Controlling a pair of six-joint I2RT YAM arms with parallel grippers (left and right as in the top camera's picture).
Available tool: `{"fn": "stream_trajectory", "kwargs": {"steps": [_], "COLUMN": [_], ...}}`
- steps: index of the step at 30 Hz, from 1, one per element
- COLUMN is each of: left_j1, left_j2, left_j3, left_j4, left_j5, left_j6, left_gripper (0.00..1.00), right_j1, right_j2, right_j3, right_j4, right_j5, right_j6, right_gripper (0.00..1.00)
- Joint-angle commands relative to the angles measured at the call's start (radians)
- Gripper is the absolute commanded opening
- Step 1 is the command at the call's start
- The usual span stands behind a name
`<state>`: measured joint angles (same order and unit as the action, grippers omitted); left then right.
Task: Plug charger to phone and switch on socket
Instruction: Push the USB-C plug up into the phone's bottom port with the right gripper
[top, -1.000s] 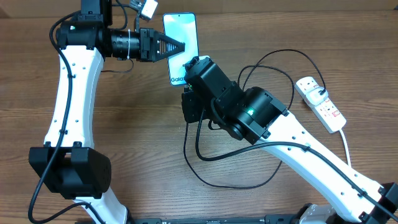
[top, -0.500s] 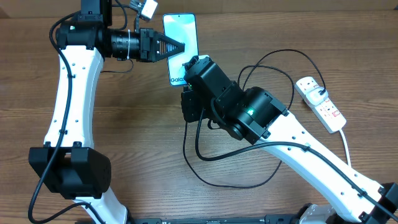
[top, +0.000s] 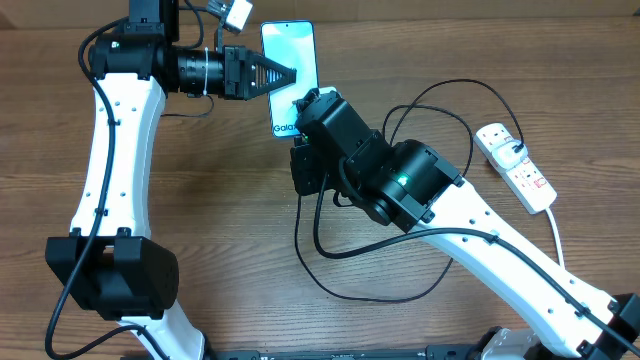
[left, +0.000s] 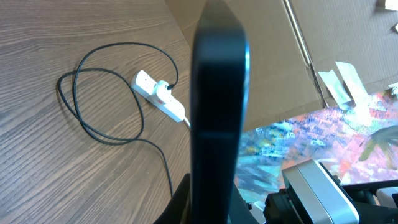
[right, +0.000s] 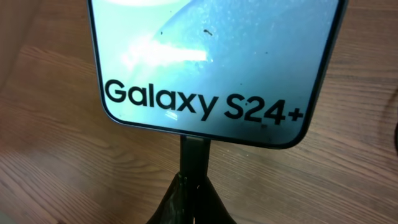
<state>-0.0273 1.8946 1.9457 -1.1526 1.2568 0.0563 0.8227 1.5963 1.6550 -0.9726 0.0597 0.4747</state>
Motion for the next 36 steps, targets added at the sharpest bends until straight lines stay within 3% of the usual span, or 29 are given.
{"fn": "stream_trajectory", "kwargs": {"steps": [1, 21, 27, 30, 31, 36], "left_j1": [-0.007, -0.007, -0.006, -0.006, -0.005, -0.005], "left_j2": [-0.009, -0.009, -0.009, -0.009, -0.009, -0.009], "left_j3": [0.015, 0.015, 0.015, 0.014, 0.014, 0.014], "left_j4": [-0.016, -0.089, -0.091, -0.089, -0.089, -0.092], "left_j5": [0.045, 0.045, 0.038, 0.010, -0.007, -0.130], "left_j6": [0.026, 0.026, 0.027, 0.026, 0.026, 0.006], "left_gripper": [0.04, 0.04, 0.04, 0.04, 0.04, 0.04], "right_j1": [0.000, 0.000, 0.000, 0.000, 0.000, 0.000], "right_j2": [-0.012, -0.012, -0.012, -0.012, -0.012, -0.014], "right_j3": [0.043, 0.043, 0.043, 0.043, 0.043, 0.043], "right_j4": [0.039, 0.075, 0.074, 0.065, 0.061, 0.029], "right_j5": [0.026, 0.045, 0.044, 0.043, 0.043, 0.042], "right_j6": [-0.005, -0.012, -0.012, -0.012, -0.012, 0.020], "right_gripper": [0.04, 0.04, 0.15, 0.16, 0.19, 0.60]}}
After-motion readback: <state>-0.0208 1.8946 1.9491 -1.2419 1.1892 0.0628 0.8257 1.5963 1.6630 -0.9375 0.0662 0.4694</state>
